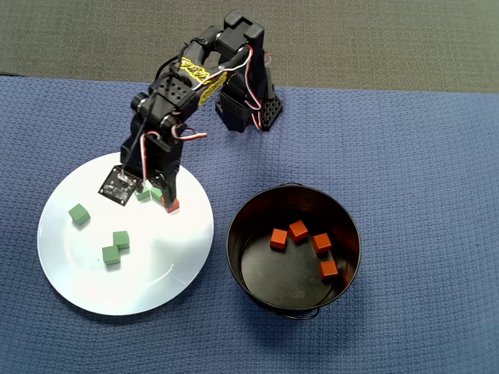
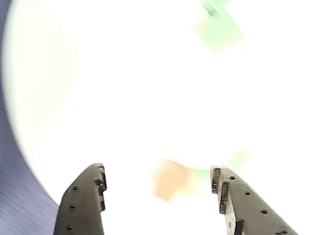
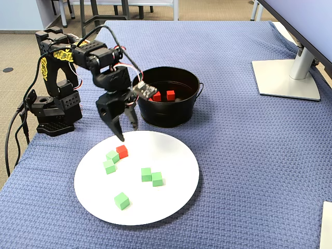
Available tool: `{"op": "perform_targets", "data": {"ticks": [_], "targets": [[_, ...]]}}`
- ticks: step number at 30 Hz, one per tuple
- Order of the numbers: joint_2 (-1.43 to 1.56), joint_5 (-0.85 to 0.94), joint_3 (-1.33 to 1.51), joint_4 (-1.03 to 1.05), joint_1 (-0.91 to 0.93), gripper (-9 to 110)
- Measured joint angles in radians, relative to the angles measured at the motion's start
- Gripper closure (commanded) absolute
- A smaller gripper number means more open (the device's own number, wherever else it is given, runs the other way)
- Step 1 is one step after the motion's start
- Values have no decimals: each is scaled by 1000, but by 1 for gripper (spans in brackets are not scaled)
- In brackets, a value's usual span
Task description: Pick up the red cubes from the white plate and place them in the black recipient
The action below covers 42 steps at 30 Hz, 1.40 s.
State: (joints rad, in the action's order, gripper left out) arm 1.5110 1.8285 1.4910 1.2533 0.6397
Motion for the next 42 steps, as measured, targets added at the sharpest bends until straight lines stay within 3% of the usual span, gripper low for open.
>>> {"op": "perform_targets", "data": {"ticks": [9,14,19,23,34,42], "targets": [[-40,-9,3,6,12,83],[-41,-417,52,-118,-34,83],[-40,-983,51,-38,-58,82],[-29,-1319,51,-18,-52,78],[-6,-1908,132,15,-83,76],[-66,-2141,138,23,-132,76]]}}
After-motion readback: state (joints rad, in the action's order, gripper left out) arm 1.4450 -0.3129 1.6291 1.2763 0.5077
